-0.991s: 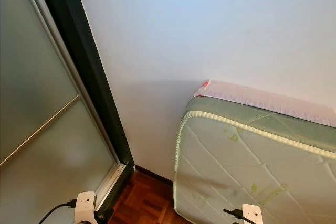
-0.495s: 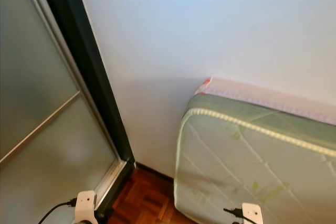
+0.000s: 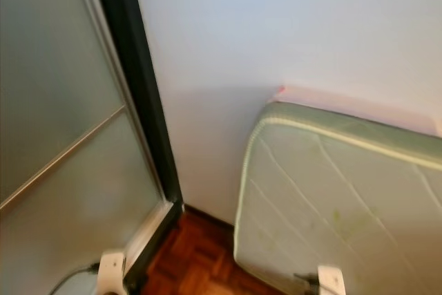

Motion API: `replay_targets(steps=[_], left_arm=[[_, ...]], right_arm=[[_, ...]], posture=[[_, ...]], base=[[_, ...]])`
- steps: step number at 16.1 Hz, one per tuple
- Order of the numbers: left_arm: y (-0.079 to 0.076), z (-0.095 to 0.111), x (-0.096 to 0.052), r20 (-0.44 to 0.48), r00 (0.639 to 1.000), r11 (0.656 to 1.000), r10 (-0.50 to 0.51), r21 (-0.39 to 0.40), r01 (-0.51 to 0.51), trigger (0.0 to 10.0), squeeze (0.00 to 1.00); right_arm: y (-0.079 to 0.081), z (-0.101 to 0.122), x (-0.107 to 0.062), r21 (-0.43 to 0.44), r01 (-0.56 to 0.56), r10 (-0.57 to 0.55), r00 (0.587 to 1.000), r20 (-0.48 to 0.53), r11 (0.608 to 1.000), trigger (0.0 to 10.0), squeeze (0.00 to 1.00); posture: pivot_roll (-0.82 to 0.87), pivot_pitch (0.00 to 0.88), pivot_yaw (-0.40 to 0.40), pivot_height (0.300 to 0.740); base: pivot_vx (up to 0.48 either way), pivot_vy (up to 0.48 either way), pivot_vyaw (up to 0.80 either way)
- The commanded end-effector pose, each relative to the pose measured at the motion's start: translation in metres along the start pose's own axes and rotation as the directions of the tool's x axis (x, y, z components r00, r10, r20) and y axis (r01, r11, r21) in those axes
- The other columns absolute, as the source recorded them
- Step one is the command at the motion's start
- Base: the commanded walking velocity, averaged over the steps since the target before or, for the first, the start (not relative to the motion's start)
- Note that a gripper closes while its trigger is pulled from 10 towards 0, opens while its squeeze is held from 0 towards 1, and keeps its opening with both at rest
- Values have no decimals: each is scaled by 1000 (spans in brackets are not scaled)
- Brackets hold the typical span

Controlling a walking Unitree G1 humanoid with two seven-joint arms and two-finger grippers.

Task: Clean up the room

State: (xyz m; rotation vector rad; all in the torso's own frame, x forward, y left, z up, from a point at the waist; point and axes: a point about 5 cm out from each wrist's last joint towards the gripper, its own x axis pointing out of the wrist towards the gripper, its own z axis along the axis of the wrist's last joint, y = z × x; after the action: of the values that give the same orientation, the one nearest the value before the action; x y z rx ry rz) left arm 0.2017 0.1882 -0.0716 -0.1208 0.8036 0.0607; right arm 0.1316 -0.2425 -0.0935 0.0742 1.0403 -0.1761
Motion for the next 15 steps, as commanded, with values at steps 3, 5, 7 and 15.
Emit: replay_targets(steps=[3,5,7,15], left_arm=[[109,-167,-128,-509,836,979,204,105,-175,10000,0],[109,-167,-128,-509,836,979,203,99,-177,10000,0],[108,-167,-127,-508,837,980,201,96,-176,10000,0],[108,-168,-128,-517,833,981,196,102,-168,10000,0]], right_arm=[[39,-8,4,24,-106,107,993,-44,994,10000,0],[39,-6,4,25,-108,108,993,-37,994,10000,0],[38,-3,4,36,-105,106,994,-27,994,10000,0],[36,-4,4,67,-92,94,995,-30,994,10000,0]], posture=[[136,0,-46,740],[138,0,-50,740],[138,0,-52,740],[143,0,-57,740]], base=[[-274,0,0],[-274,0,0],[-270,0,0],[-271,0,0]])
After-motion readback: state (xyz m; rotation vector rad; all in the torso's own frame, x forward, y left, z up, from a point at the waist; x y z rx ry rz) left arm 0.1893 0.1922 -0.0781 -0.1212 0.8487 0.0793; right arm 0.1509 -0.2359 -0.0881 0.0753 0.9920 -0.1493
